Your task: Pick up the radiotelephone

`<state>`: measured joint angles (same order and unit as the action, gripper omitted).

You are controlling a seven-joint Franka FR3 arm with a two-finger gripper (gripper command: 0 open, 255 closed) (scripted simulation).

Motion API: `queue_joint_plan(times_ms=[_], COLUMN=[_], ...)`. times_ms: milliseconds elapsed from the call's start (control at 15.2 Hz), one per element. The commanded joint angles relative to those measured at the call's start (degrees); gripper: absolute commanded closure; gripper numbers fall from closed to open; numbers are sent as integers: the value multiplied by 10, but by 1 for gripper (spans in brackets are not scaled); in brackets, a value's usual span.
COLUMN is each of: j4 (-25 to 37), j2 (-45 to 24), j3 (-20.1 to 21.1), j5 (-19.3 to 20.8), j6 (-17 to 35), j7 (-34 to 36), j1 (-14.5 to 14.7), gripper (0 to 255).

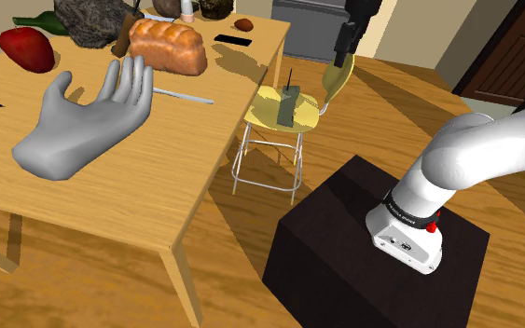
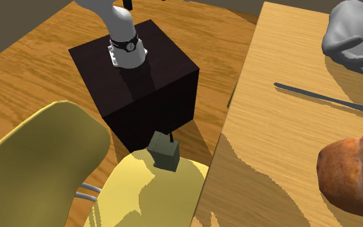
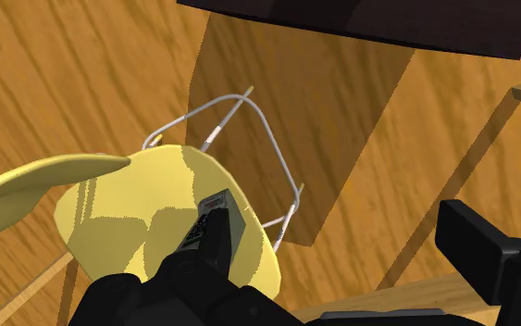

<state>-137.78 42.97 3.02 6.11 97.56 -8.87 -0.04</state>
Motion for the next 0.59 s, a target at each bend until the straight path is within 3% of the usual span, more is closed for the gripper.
queue_joint_plan(times_ms=[0,528], j4=[0,28], j2=[0,-155], j3=[0,-53], j5=[0,13], j6=[0,113], j7=[0,-49], j1=[0,-19], gripper=[0,0])
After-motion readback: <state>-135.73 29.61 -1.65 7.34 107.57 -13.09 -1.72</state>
